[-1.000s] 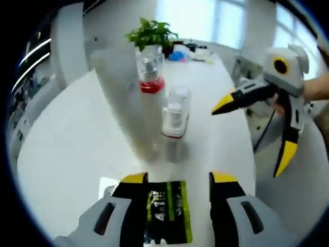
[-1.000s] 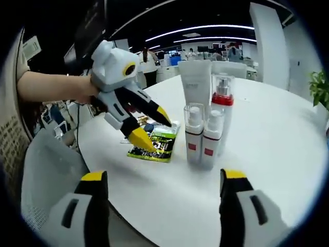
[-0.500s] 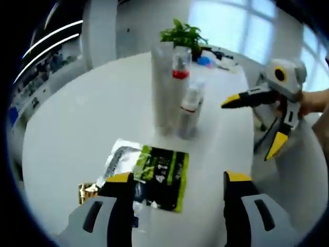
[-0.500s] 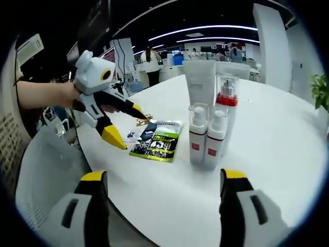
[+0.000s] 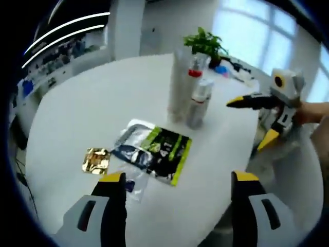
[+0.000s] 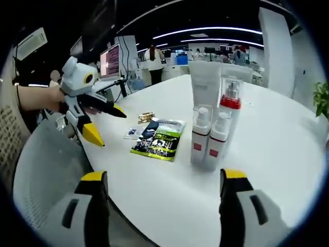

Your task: Arrange the skincare products in the storage area until every visible bottle or jar stands upright without overlapping.

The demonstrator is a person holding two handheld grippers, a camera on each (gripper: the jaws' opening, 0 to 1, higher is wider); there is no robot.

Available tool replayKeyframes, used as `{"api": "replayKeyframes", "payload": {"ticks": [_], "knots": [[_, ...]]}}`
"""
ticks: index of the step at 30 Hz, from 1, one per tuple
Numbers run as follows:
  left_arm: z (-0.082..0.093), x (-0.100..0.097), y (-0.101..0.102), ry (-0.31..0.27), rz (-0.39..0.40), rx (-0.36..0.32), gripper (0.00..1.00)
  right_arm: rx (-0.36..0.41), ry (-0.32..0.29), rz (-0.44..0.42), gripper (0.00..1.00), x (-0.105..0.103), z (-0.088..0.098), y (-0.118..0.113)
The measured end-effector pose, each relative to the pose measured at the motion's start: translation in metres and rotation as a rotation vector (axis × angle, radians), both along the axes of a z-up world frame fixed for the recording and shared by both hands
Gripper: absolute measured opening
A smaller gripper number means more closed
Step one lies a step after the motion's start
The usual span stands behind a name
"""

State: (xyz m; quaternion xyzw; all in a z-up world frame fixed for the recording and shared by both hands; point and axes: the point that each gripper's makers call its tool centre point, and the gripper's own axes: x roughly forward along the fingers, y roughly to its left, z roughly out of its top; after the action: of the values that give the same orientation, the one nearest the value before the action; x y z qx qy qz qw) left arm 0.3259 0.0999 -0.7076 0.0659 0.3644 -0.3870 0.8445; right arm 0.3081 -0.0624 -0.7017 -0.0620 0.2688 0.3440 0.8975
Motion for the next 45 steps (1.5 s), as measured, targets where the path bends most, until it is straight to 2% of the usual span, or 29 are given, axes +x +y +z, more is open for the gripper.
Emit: {"api": "replayKeyframes", "payload": {"ticks": [3,13,20,27,36,42,45], "knots": [[0.009,-0.001,0.014,-0.031,0.039,0.013,0.82,0.007,-0.006,0.001,0.90,0.001,0.002,0.001],[0.033,-0.011,0.039,-0.089,0.140,-0.013,0.85,0.010,-0.014,0.013,0.89,-0.001,0.005,0.003],[0.045,-0.024,0.048,-0.120,0.181,-0.031,0.86,0.062,-0.027,-0.025,0.90,-0.004,0.021,0.000],[0.047,-0.040,0.054,-0.121,0.206,-0.051,0.90,0.072,-0.060,-0.048,0.92,-0.007,0.038,-0.003],[0.036,-0.051,0.060,-0.097,0.232,-0.045,0.92,0.029,-0.065,-0.041,0.93,-0.011,0.032,-0.003],[0.034,-0.053,0.057,-0.088,0.221,-0.033,0.93,0.023,-0.078,-0.045,0.92,-0.011,0.033,-0.005],[0.036,-0.046,0.050,-0.092,0.220,-0.031,0.96,0.036,-0.086,-0.059,0.92,-0.010,0.036,-0.007]]}}
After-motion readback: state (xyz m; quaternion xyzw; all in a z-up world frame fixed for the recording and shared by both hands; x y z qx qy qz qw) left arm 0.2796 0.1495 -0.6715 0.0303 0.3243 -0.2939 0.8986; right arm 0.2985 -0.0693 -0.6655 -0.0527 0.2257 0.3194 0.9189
